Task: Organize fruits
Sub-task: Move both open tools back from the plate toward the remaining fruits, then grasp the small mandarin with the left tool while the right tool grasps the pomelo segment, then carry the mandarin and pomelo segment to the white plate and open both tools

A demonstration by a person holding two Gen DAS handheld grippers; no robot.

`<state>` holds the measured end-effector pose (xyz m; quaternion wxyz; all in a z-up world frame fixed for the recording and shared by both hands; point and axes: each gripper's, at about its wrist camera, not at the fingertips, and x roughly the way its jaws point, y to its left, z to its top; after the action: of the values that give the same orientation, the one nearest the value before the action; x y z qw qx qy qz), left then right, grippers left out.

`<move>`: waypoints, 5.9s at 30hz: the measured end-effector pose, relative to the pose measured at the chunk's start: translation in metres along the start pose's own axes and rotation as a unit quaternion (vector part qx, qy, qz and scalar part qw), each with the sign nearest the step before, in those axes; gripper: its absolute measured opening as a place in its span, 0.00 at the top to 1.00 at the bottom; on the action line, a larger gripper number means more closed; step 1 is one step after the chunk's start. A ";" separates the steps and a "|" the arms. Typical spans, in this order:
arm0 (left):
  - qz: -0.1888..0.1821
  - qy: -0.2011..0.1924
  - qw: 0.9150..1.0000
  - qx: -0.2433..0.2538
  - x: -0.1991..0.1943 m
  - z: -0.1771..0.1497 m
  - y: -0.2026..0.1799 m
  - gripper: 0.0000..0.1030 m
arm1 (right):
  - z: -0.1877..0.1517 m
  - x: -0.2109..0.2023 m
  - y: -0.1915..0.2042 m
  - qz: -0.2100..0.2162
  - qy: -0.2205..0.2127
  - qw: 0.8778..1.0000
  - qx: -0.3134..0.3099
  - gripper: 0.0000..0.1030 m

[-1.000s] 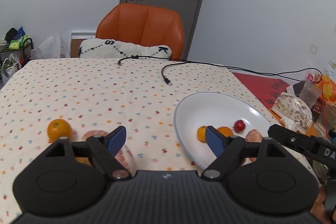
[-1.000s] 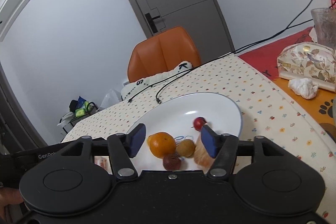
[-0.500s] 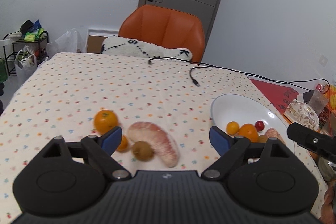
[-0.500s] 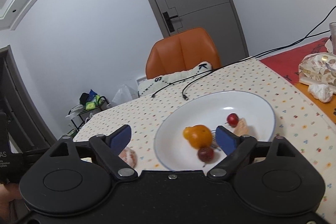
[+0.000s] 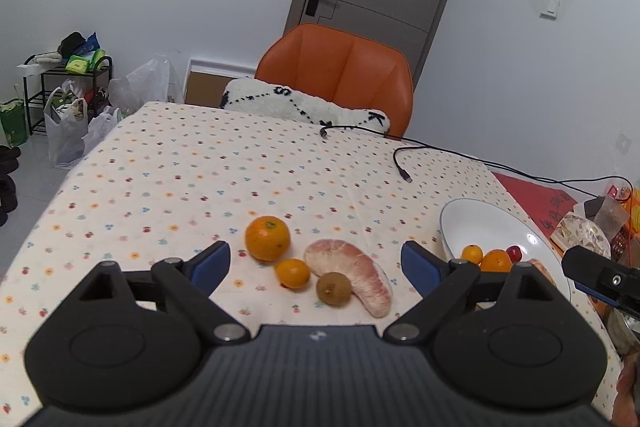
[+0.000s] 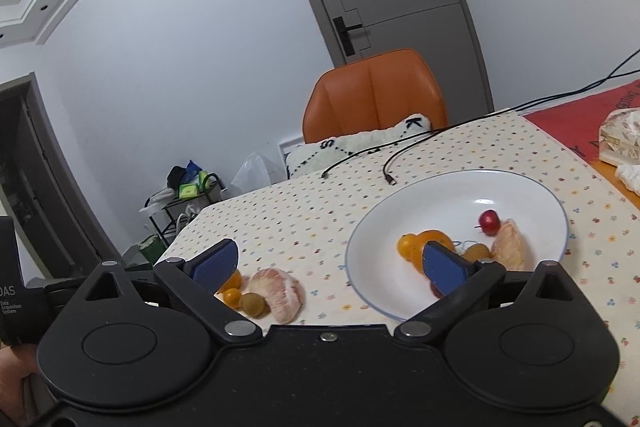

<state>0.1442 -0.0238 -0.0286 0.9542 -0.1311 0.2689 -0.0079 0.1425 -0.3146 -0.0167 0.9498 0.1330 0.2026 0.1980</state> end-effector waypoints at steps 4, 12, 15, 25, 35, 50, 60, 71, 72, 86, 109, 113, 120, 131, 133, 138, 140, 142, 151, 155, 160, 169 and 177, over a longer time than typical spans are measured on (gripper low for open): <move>0.000 -0.005 1.000 -0.004 -0.005 0.000 0.009 0.12 | -0.001 0.004 0.009 0.004 0.005 1.000 -0.011 0.02; -0.006 -0.012 1.000 -0.005 -0.009 0.000 0.025 0.12 | -0.004 0.016 0.025 0.015 0.018 0.999 -0.026 0.02; -0.003 -0.013 1.000 -0.005 -0.008 0.000 0.028 0.12 | -0.005 0.021 0.029 0.021 0.025 0.999 -0.032 0.02; 0.002 -0.005 1.000 -0.018 0.004 -0.004 0.040 0.13 | -0.011 0.040 0.044 0.029 0.038 0.997 -0.056 0.11; 0.006 0.011 1.000 -0.027 0.022 -0.006 0.044 0.28 | -0.020 0.068 0.043 0.032 0.072 0.995 -0.061 0.37; -0.010 0.032 0.999 -0.010 0.047 -0.008 0.026 0.50 | -0.032 0.091 0.043 0.043 0.104 0.992 -0.064 0.55; -0.012 0.052 0.998 -0.012 0.066 -0.012 0.024 0.66 | -0.040 0.106 0.045 0.031 0.120 0.989 -0.082 0.59; -0.016 0.049 0.999 -0.004 0.073 -0.015 0.021 0.74 | -0.042 0.113 0.046 0.031 0.122 0.989 -0.084 0.71; -0.017 0.050 0.999 -0.004 0.073 -0.015 0.021 0.74 | -0.042 0.112 0.045 0.033 0.122 0.989 -0.081 0.72; -0.017 0.048 0.999 -0.009 0.054 -0.016 0.023 0.74 | -0.042 0.096 0.043 0.016 0.109 0.991 -0.078 0.91; -0.004 0.027 0.999 -0.034 0.033 -0.009 0.050 0.74 | -0.042 0.141 0.083 0.019 0.139 0.972 -0.187 0.45; -0.004 0.025 0.999 -0.037 0.029 -0.009 0.052 0.74 | -0.040 0.140 0.080 0.014 0.134 0.973 -0.185 0.60; -0.006 0.020 0.999 -0.035 0.025 -0.007 0.051 0.74 | -0.036 0.127 0.078 0.020 0.124 0.977 -0.173 0.63; -0.021 0.015 0.999 -0.020 0.023 -0.005 0.029 0.74 | -0.021 0.094 0.057 0.015 0.087 0.987 -0.131 0.63; -0.025 0.013 0.999 -0.016 0.023 -0.004 0.024 0.74 | -0.017 0.088 0.052 0.013 0.079 0.989 -0.125 0.63; -0.031 0.013 0.999 -0.004 0.025 -0.002 0.009 0.74 | -0.007 0.073 0.037 0.004 0.060 0.992 -0.111 0.63; -0.036 0.011 0.999 0.001 0.025 -0.001 0.002 0.74 | -0.003 0.069 0.030 -0.001 0.054 0.993 -0.105 0.63; -0.043 0.008 0.999 0.005 0.025 0.001 -0.005 0.74 | 0.000 0.066 0.023 -0.008 0.050 0.994 -0.101 0.63; -0.068 0.007 0.997 0.025 0.031 0.005 -0.034 0.74 | 0.014 0.055 -0.008 -0.037 0.029 0.995 -0.083 0.63; -0.073 0.009 0.997 0.033 0.037 0.006 -0.044 0.74 | 0.018 0.053 -0.025 -0.052 0.024 0.995 -0.076 0.63; -0.079 0.013 0.996 0.043 0.044 0.007 -0.058 0.74 | 0.019 0.056 -0.043 -0.069 0.025 0.995 -0.070 0.63; -0.086 0.022 0.994 0.057 0.057 0.006 -0.078 0.74 | 0.022 0.060 -0.068 -0.083 0.026 0.994 -0.063 0.63; -0.086 0.030 0.993 0.069 0.069 0.004 -0.093 0.74 | 0.021 0.071 -0.081 -0.095 0.024 0.994 -0.056 0.56</move>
<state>0.2105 -0.1189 -0.0365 0.9481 -0.0875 0.2844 -0.1124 0.2375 -0.3593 -0.0486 0.9649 0.0551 0.2261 0.1215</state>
